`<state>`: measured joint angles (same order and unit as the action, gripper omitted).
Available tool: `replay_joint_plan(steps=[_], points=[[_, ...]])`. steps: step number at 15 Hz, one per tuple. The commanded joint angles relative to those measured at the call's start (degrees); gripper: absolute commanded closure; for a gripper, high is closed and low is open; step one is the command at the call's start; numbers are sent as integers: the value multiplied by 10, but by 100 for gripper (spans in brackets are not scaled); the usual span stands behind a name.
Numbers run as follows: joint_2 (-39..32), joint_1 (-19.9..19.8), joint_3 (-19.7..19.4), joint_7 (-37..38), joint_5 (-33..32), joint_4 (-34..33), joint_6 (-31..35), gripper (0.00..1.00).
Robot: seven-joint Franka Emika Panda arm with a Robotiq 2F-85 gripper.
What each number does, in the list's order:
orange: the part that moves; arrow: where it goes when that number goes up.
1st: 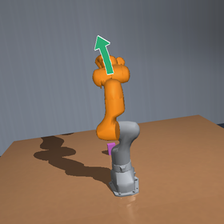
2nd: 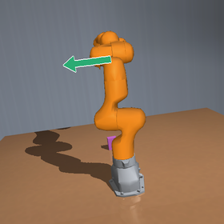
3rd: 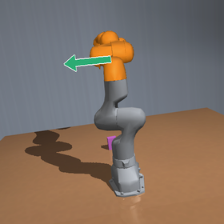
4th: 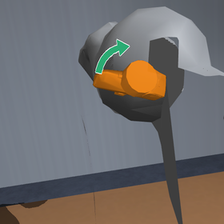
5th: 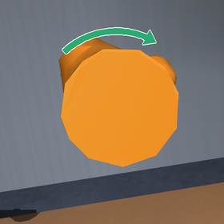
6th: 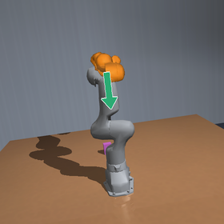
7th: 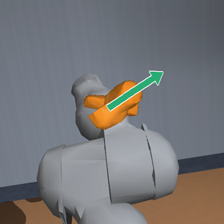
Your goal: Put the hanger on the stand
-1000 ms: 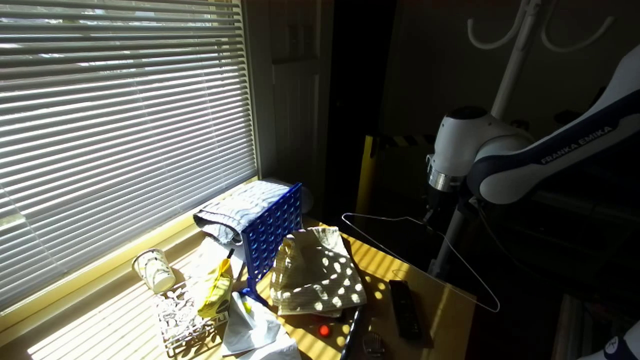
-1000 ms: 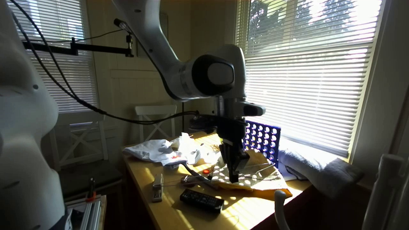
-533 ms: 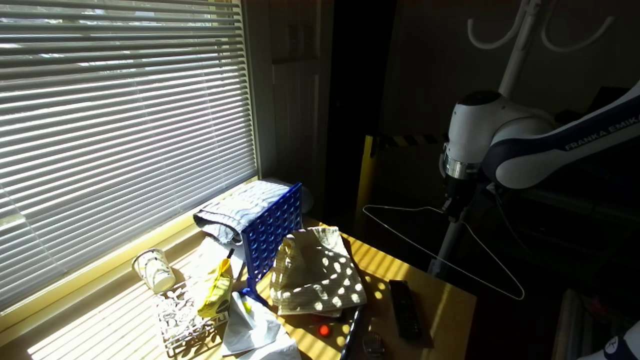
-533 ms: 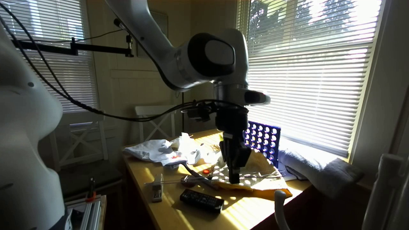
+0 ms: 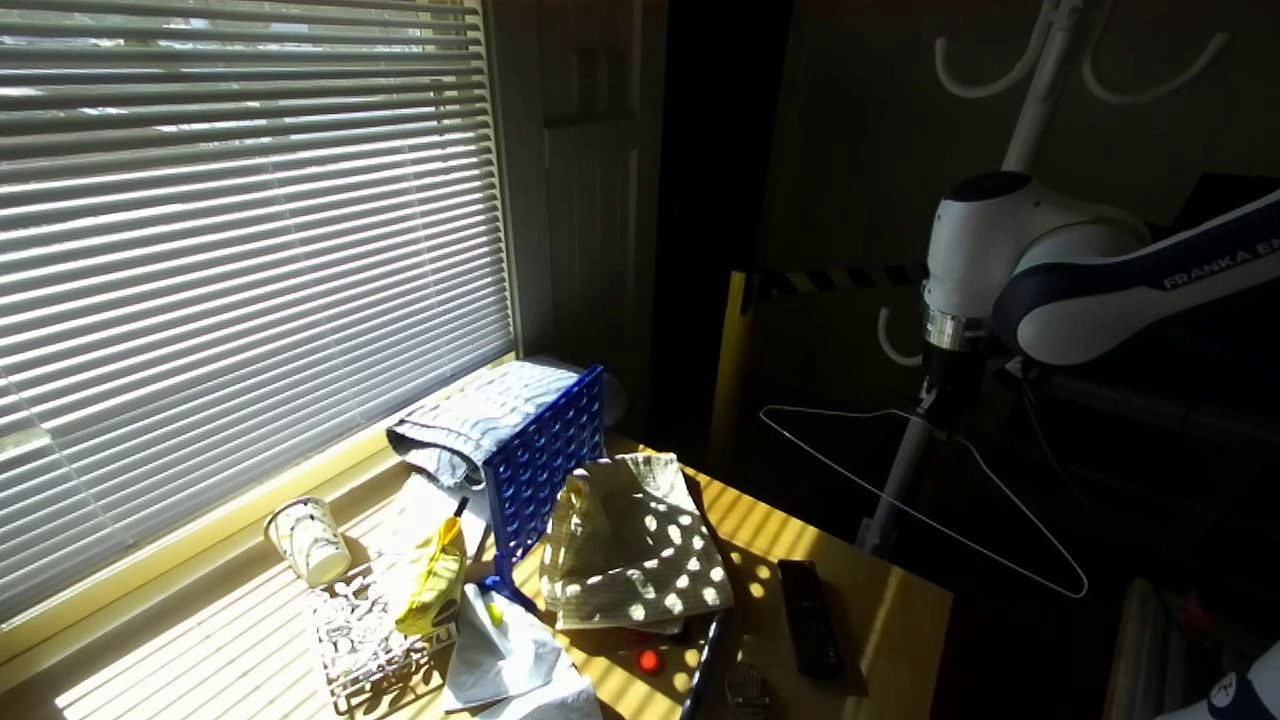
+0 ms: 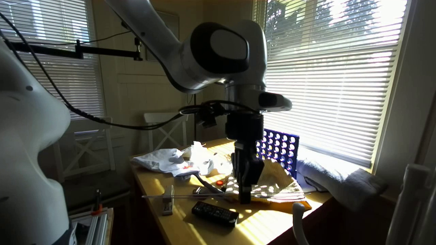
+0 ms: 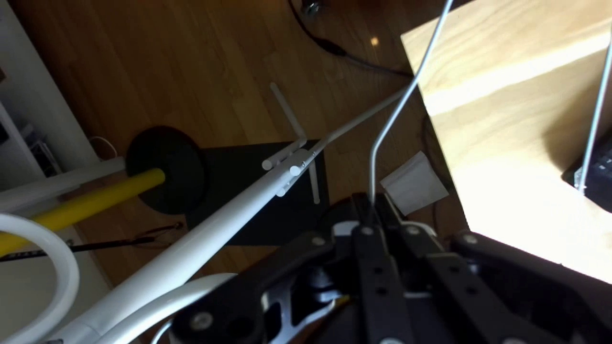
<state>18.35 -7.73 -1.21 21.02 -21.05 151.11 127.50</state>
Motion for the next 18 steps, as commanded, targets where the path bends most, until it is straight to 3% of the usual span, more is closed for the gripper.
replay_joint_plan(steps=[1, 11, 18], points=[[21, -22, -4, 2, -6, 23, 0, 99], [-25, -36, -14, -24, -3, -1, 8, 99], [-93, -25, -29, -84, 23, -35, 68, 99]])
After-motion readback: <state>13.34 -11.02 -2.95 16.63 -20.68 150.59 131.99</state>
